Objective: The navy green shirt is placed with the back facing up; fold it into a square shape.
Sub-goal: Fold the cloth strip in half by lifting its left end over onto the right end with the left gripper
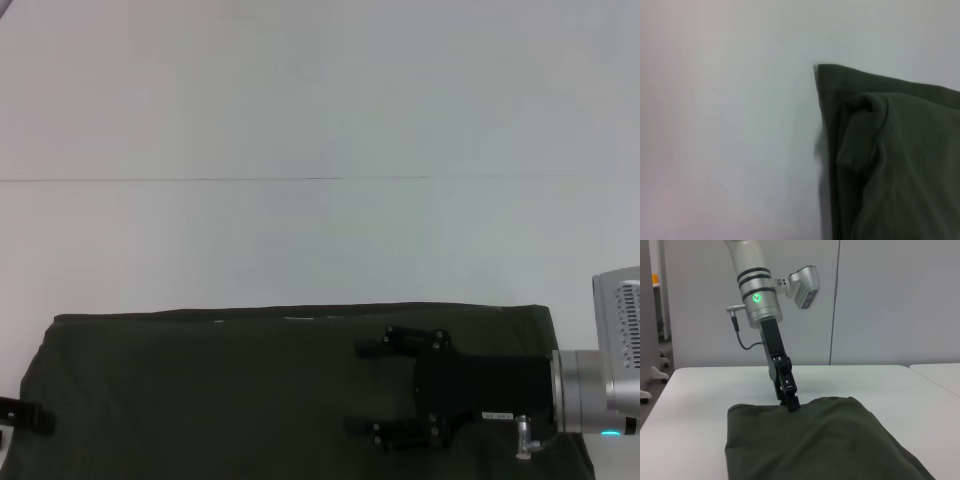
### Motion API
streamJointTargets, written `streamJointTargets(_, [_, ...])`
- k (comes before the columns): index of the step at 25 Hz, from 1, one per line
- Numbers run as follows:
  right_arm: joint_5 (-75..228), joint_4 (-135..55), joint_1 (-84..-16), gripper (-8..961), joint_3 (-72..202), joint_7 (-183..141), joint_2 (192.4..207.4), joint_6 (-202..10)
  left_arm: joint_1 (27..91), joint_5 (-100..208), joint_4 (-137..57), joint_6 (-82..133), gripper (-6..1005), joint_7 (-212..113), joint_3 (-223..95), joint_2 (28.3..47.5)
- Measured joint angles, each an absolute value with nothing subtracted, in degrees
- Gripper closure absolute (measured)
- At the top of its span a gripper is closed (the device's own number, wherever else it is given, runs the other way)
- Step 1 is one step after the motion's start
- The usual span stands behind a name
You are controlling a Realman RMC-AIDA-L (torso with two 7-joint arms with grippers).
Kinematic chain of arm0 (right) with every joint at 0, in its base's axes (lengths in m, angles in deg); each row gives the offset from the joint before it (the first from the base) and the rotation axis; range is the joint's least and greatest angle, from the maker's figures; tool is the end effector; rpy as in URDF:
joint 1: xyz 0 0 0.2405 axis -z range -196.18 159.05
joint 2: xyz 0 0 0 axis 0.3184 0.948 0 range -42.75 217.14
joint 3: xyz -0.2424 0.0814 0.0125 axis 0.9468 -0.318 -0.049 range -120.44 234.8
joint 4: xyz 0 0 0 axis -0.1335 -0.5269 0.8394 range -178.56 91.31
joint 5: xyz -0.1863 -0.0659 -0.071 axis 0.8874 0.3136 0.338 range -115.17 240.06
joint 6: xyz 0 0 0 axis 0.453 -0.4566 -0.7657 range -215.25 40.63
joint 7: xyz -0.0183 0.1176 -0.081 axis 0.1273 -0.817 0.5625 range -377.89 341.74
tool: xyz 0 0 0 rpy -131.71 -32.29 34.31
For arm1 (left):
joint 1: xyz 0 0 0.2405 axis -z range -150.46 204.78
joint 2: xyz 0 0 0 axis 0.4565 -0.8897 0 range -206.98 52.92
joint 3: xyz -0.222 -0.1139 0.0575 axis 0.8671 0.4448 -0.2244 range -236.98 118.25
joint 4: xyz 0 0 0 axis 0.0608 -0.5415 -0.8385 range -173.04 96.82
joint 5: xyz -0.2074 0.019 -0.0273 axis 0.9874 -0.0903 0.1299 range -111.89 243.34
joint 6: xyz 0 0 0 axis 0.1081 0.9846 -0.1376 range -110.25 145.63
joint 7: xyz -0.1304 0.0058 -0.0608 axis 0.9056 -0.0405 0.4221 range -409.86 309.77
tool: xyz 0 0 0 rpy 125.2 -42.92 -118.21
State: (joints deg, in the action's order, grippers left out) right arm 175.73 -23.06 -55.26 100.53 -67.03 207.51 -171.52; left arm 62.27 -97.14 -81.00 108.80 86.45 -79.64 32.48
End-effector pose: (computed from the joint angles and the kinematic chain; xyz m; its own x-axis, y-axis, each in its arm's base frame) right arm 0.2398 0.3201 -0.0666 0.8869 -0.0025 -0.4619 -0.0979 -0.9782 -0.1829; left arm -0.3621 0.3203 0.0947 0.0737 0.9752 0.2085 0.9620 -0.0144 -0.2728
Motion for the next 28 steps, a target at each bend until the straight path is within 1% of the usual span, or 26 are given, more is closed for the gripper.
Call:
streamJointTargets(16, [175.73, -23.06, -55.0, 78, 100.69, -67.05, 207.51, -171.51, 62.89, -96.24, -79.18, 109.53, 111, 86.45, -79.37, 32.65])
streamJointTargets(28, [175.73, -23.06, -55.13, 78, 100.69, -67.12, 207.51, -171.51, 63.18, -95.93, -78.93, 109.63, 113, 86.46, -79.32, 32.24])
